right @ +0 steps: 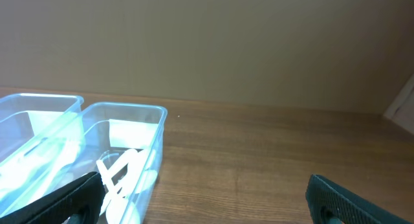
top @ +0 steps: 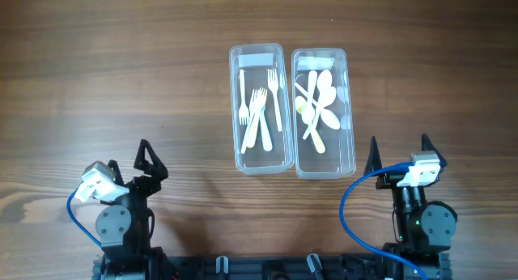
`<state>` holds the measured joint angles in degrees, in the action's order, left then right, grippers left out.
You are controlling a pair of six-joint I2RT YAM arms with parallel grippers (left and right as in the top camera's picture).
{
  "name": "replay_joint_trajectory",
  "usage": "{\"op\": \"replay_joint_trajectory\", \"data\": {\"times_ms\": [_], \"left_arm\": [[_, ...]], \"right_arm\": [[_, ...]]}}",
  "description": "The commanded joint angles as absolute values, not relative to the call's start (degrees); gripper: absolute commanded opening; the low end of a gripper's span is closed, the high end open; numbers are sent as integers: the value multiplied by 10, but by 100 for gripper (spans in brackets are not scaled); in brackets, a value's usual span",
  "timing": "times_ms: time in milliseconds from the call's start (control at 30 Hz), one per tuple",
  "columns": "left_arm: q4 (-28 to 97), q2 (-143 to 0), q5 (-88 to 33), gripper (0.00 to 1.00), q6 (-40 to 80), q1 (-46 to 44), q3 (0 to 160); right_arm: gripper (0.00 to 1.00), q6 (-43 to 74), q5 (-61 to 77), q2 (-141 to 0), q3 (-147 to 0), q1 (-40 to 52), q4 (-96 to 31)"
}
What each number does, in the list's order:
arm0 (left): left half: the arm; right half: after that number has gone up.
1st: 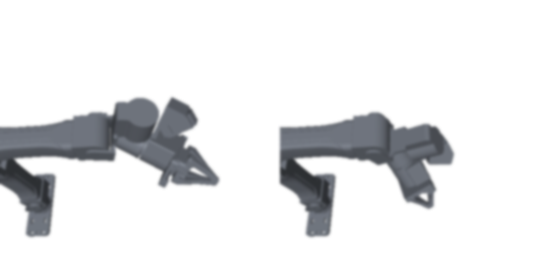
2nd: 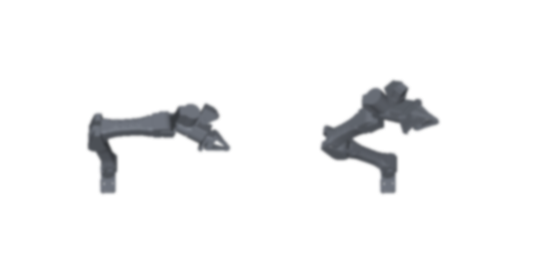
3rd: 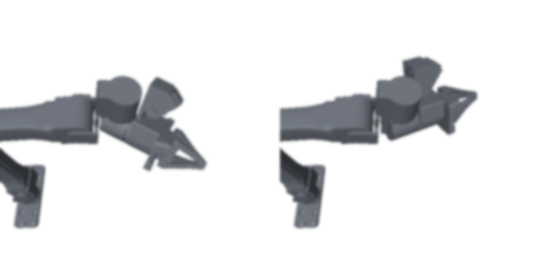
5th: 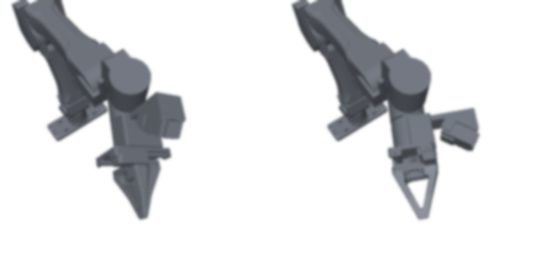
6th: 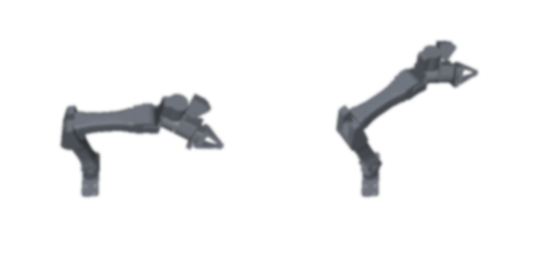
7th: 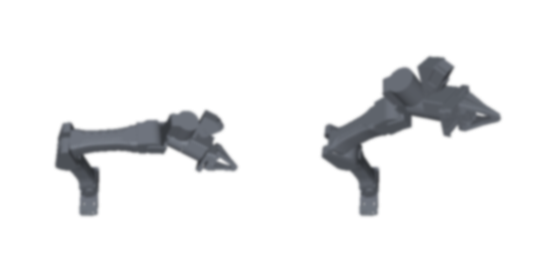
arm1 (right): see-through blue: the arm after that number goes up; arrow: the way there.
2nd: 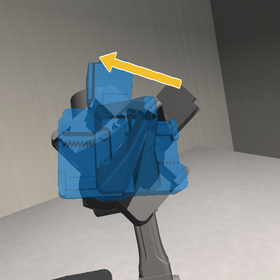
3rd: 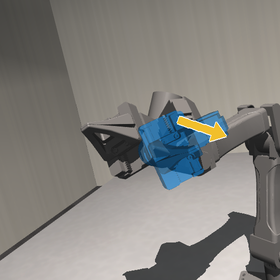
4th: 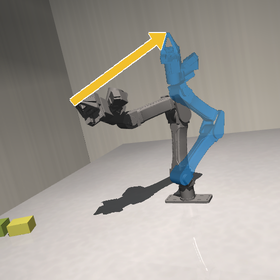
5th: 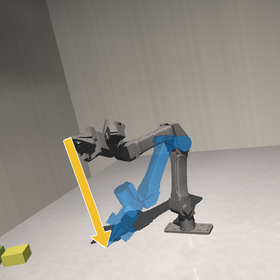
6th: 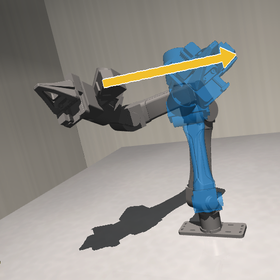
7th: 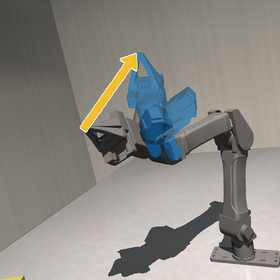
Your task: Pack container
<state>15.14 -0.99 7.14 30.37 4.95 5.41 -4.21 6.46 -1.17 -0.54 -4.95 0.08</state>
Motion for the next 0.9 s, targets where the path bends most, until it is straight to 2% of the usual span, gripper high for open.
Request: {"op": "replay_joint_trajectory", "data": {"times_ms": [0, 133, 367, 867], "left_arm": [[148, -2, 58, 100, 309, 46, 47], [147, -2, 58, 100, 303, 46, 47], [150, -2, 6, 100, 146, 39, 47], [150, -2, -2, 100, 137, 40, 47]], "right_arm": [[100, -45, 69, -8, -3, -47, 4], [100, -45, 69, -8, -3, -47, 4], [100, -45, 69, -8, -3, -47, 4], [100, -45, 69, -9, -3, -47, 4]]}}
